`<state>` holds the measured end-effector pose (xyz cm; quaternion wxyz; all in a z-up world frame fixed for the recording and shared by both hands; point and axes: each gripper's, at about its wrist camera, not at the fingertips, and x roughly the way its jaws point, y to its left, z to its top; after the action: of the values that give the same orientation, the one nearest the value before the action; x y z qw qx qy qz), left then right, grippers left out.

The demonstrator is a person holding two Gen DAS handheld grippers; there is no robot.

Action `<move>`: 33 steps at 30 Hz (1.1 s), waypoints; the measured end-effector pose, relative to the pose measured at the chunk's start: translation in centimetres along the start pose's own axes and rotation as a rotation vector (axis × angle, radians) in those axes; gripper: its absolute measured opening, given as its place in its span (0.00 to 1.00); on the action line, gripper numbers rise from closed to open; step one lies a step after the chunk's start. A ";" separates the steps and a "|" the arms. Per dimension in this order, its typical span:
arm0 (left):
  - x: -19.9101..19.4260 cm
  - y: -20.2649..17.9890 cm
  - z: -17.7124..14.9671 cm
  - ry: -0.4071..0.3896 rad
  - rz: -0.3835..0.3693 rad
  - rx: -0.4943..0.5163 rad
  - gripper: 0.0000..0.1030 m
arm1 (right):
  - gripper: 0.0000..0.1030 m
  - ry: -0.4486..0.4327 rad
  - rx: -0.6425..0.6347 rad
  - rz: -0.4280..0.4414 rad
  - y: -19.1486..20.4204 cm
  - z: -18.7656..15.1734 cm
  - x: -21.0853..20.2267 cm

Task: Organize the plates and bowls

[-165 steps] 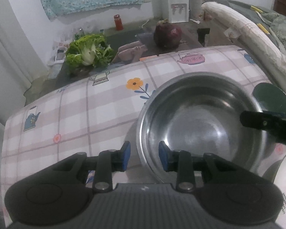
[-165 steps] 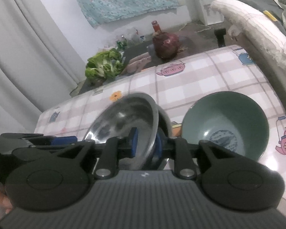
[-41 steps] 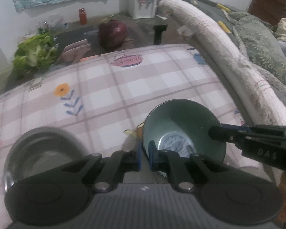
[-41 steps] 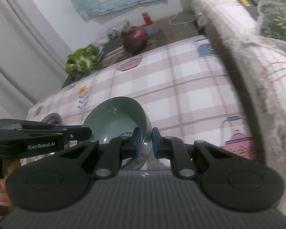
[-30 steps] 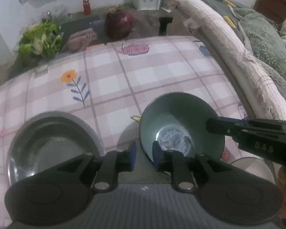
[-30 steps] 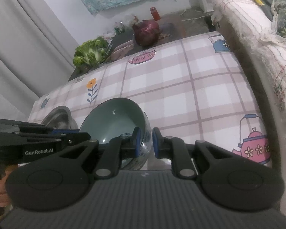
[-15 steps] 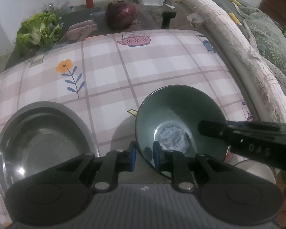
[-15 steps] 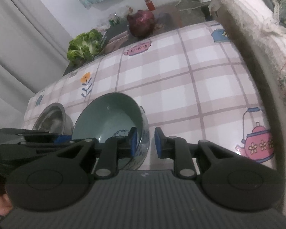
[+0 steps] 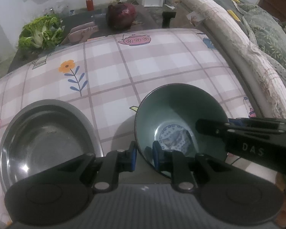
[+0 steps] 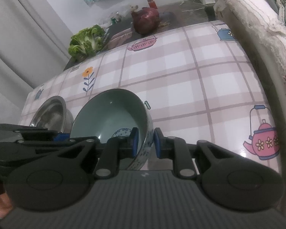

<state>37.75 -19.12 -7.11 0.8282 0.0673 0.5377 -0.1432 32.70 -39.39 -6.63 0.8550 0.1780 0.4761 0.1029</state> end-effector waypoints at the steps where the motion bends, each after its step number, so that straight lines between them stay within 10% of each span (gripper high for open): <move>1: 0.1 -0.1 0.0 0.001 0.004 0.006 0.19 | 0.16 -0.001 -0.002 -0.002 0.0 0.0 0.0; 33: -2.9 0.9 -0.7 -0.092 0.011 -0.032 0.20 | 0.16 -0.041 0.010 0.027 1.8 -0.1 -1.4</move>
<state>36.32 -17.61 -4.75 0.8539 0.0502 0.5007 -0.1327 31.87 -38.19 -4.88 0.8622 0.1907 0.4566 0.1083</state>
